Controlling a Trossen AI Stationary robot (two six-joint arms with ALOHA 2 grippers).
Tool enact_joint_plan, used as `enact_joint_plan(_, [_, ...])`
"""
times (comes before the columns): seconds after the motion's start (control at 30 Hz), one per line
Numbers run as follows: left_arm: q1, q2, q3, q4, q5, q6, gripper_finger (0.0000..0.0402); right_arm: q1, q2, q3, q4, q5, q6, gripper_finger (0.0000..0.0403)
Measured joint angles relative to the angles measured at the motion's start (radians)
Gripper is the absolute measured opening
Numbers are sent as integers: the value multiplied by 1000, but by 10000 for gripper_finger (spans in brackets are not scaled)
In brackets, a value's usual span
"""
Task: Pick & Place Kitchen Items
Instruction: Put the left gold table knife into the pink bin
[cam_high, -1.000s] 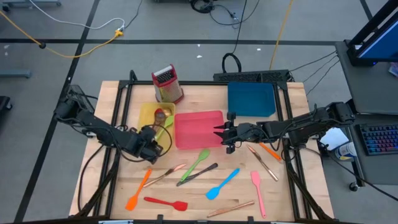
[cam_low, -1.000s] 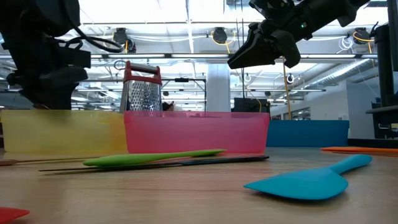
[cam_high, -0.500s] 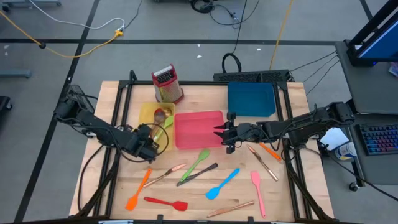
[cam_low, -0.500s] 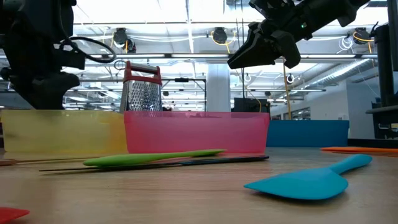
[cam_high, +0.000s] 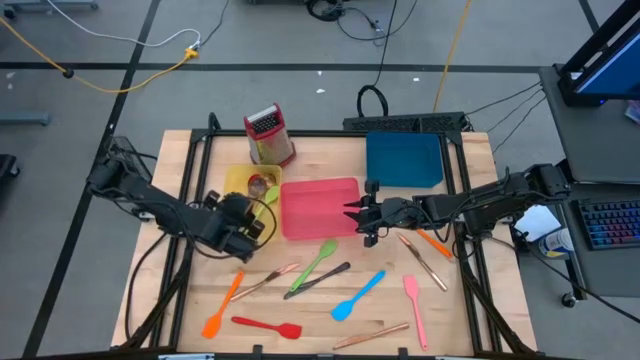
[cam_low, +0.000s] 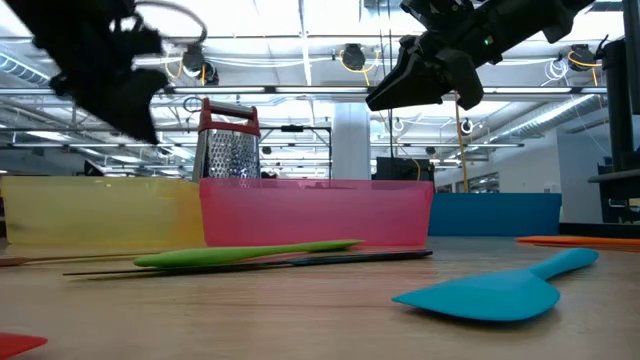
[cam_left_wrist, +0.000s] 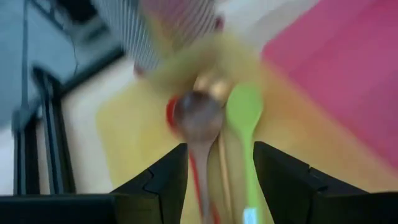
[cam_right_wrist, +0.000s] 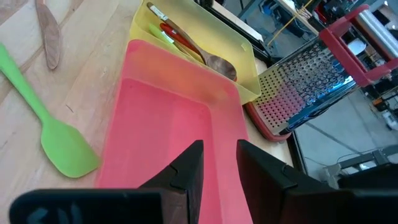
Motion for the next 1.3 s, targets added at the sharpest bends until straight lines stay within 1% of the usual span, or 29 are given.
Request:
enact_joint_plan(0.1, [-7, 0, 54, 37, -39, 81, 188, 0, 0, 0, -4, 0, 44, 89])
enact_joint_plan(0.23, [-24, 0, 88, 158, -52, 230, 188, 0, 0, 0, -15, -2, 68, 90])
enact_joint_plan(0.33, [-35, 0, 89, 276, -43, 326, 188, 0, 0, 0, -56, -5, 69, 100])
enact_joint_plan(0.47, [-50, 0, 89, 406, 4, 407, 188, 0, 0, 0, -94, -29, 94, 126])
enact_joint_plan(0.53, [-57, 0, 89, 460, 33, 419, 188, 5, 1, -1, -98, -28, 107, 140])
enact_joint_plan(0.63, [-66, 0, 89, 515, 125, 423, 188, 7, 1, -1, -95, -29, 114, 156])
enact_joint_plan(0.7, [-77, 0, 89, 530, 189, 419, 188, 7, 1, -1, -95, -29, 123, 162])
enact_joint_plan(0.8, [-97, 6, 89, 533, 257, 414, 188, 7, 1, -1, -94, -29, 139, 164])
enact_joint_plan(0.93, [-136, 37, 89, 535, 274, 430, 188, 7, 1, -1, -97, -29, 176, 159])
enact_joint_plan(1.1, [-195, 120, 89, 532, 279, 468, 188, 7, 1, -1, -97, -29, 185, 156])
enact_joint_plan(1.2, [-224, 164, 89, 534, 277, 439, 188, 7, 0, -14, -84, -29, 185, 157])
enact_joint_plan(1.3, [-251, 190, 89, 533, 280, 372, 188, 7, 1, -41, -81, -29, 186, 156])
